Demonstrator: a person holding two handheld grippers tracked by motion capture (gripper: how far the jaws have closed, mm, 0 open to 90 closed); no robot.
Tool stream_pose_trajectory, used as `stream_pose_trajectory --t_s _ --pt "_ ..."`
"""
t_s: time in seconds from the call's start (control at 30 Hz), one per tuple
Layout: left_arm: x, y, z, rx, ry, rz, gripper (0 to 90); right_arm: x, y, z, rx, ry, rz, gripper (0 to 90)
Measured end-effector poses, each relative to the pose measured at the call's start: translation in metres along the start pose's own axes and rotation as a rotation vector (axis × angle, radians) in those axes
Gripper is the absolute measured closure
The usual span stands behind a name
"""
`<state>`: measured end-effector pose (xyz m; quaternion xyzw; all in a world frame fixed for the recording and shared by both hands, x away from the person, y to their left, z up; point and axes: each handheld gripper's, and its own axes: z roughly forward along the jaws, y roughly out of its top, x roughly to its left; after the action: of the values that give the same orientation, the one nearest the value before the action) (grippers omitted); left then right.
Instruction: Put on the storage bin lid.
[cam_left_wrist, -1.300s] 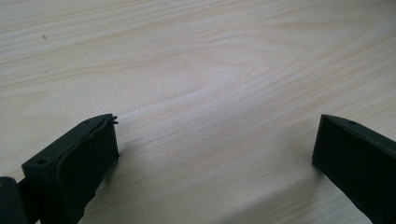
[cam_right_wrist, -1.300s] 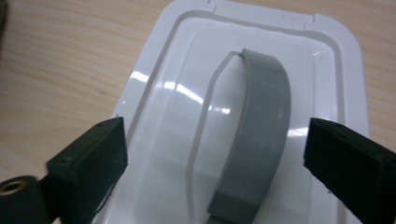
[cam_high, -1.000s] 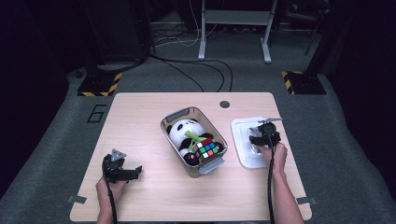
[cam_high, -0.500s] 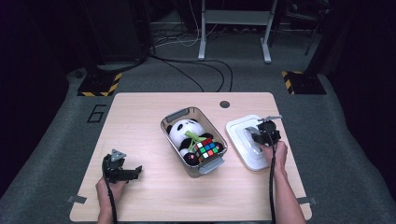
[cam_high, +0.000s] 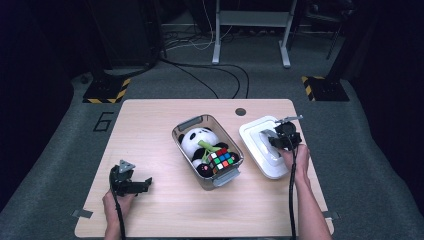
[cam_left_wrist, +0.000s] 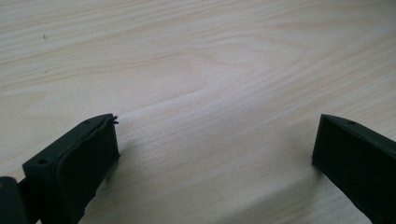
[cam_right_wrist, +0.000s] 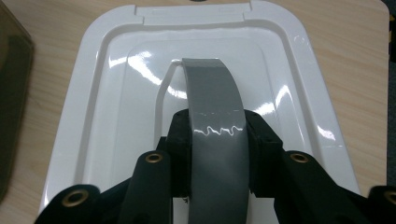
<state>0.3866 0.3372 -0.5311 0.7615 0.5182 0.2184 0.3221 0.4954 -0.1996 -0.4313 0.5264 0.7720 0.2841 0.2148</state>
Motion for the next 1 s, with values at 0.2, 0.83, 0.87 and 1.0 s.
stream_pose_trajectory --t_s 0.2,0.83,0.87,1.0 --pt "0.0 0.0 0.0 -0.001 0.0 -0.001 0.1 0.004 0.01 -0.011 -0.007 0.01 -0.002 67.0" --pt "0.0 0.0 0.0 -0.001 0.002 -0.002 0.2 0.008 0.029 -0.03 -0.031 0.022 -0.016 67.0" --pt "0.0 0.0 0.0 -0.001 0.001 -0.002 0.1 0.008 0.03 -0.031 -0.031 0.026 -0.017 67.0" --pt "0.0 0.0 0.0 -0.001 0.001 -0.002 0.1 0.009 0.037 -0.036 -0.047 0.036 -0.017 67.0"
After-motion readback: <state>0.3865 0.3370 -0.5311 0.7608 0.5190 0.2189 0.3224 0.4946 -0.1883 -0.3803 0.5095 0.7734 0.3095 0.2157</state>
